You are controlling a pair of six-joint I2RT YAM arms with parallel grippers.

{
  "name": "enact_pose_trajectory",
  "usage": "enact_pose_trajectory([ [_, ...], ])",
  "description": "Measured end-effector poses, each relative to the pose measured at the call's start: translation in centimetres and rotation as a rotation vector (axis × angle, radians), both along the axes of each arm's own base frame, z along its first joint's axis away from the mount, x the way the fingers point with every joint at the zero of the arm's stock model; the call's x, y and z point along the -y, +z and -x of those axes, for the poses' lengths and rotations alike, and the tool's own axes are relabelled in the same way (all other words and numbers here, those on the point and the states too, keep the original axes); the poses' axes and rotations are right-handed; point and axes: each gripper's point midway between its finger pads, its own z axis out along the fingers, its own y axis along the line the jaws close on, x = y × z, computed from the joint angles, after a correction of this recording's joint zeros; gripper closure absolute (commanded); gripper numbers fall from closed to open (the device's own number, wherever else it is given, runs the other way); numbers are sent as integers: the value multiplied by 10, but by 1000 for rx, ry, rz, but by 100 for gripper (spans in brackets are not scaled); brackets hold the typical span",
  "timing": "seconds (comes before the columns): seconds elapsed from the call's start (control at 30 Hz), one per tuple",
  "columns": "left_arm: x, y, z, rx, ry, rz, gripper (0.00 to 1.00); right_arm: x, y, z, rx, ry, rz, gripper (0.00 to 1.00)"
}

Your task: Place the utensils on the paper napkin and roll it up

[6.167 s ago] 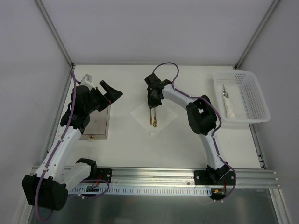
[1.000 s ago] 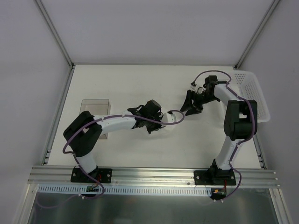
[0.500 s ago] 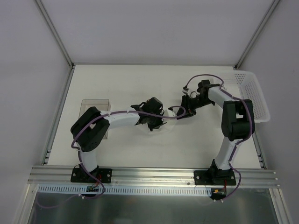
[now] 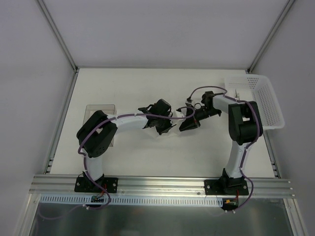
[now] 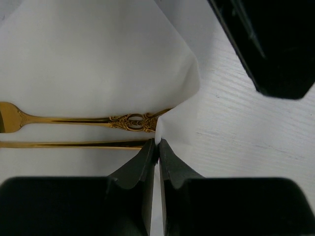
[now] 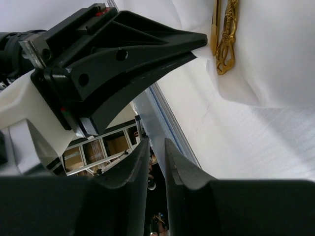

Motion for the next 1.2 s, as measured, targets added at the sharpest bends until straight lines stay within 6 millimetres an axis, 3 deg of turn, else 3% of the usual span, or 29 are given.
enact_pose_trajectory([
  [0.33,0,-6,-4,-15,17,-7,87,-17,-20,13,-79,59,14,82],
  [0.83,1,-2,-15,4,54,-9,81,-24,-40,-11,-89,19,65,85],
  [1.2,-1,-6,-24,24,87,-33,72,-33,-61,-12,-104,25,131,87],
])
